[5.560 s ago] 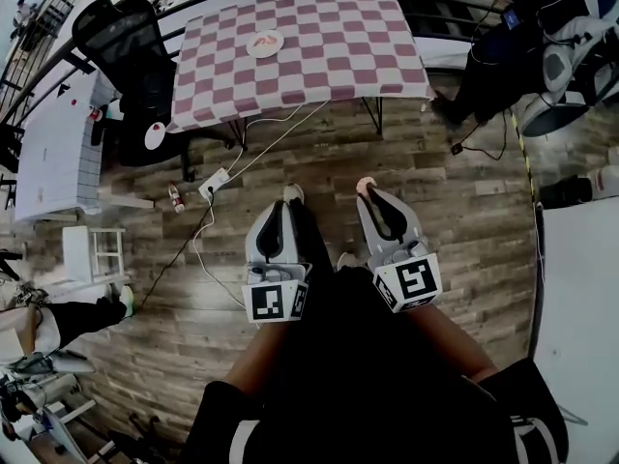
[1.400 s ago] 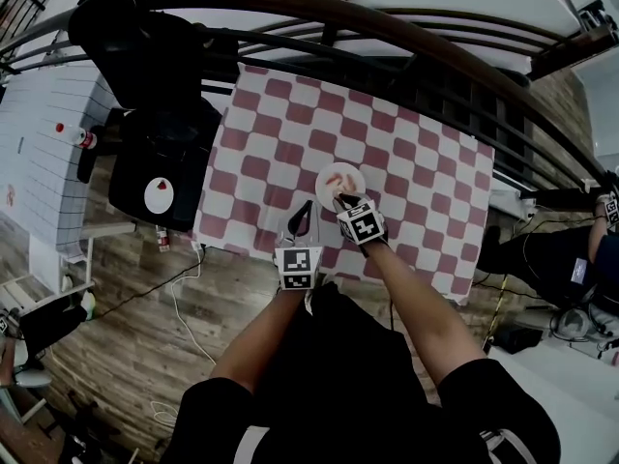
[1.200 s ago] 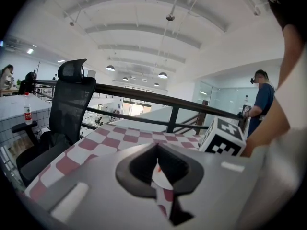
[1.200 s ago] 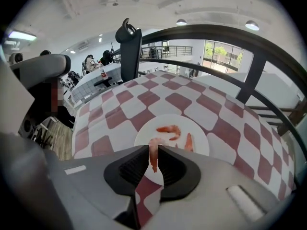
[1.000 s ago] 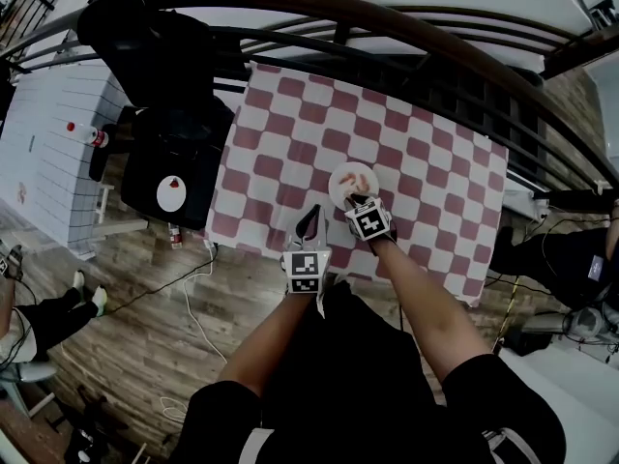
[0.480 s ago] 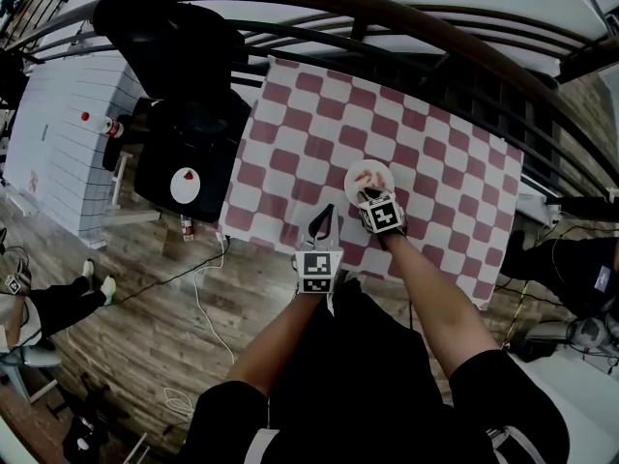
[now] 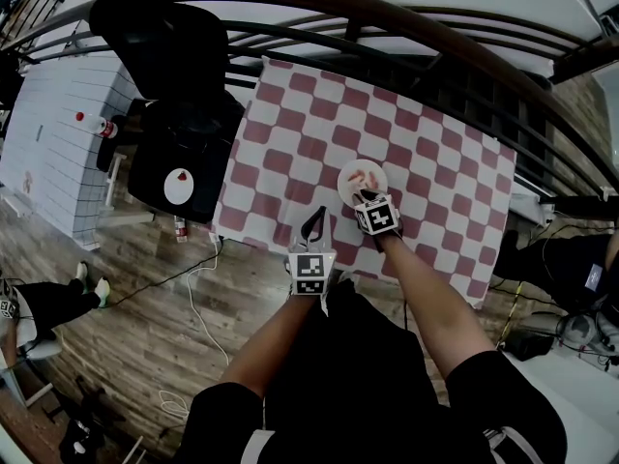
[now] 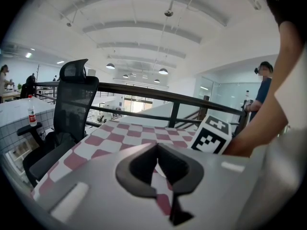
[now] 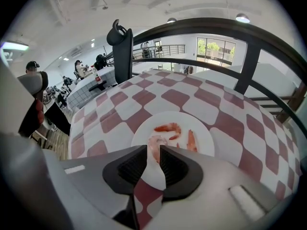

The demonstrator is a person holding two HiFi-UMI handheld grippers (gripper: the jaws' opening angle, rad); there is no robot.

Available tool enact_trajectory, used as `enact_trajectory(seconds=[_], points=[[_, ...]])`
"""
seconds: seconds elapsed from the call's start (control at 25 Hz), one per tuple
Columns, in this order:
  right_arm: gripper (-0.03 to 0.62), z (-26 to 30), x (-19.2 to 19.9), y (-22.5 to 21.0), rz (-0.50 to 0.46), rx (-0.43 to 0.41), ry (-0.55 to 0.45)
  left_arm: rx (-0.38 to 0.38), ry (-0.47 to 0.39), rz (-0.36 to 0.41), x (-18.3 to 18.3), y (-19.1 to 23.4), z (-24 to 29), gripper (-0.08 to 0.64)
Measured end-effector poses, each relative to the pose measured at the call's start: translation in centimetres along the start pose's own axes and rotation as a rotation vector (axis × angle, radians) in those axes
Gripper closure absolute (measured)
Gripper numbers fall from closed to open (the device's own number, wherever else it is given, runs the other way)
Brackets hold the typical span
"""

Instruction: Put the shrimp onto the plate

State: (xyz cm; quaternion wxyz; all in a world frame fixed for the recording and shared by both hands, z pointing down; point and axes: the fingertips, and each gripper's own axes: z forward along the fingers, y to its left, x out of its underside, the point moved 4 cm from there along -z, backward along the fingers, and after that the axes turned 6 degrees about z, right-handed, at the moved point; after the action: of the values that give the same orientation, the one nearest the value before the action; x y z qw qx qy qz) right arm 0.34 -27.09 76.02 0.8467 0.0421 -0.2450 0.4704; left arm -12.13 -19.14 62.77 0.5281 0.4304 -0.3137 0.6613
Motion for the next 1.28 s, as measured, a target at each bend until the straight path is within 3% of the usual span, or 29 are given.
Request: enact_trajectory(seconds=[0.4,0.6,0.92,1.28], points=[[0.514,-2.0,-0.8,0.5,-0.001,-0.028,-0.076,0.001,-0.022,0.012,-0.6,-1.2,-0.7,0.552],[0.551,-3.8,-0.2,0.9,0.039,-0.046,-0.122,-0.015,-0.033,-0.003,-0.4,-1.6,-1.3,0.552],[0.594,-7.5,1.1,2.8,0.018,-0.055,-0.188,-0.013,-0.051,0.009,-0.7,-3.3,-3.2,0.552],[0.594,-14.6,1.5,4.1,0.076,-0.039,-0.358,0.037,-0.075,0.026,-1.2,-7.4,-4.7,0.552]])
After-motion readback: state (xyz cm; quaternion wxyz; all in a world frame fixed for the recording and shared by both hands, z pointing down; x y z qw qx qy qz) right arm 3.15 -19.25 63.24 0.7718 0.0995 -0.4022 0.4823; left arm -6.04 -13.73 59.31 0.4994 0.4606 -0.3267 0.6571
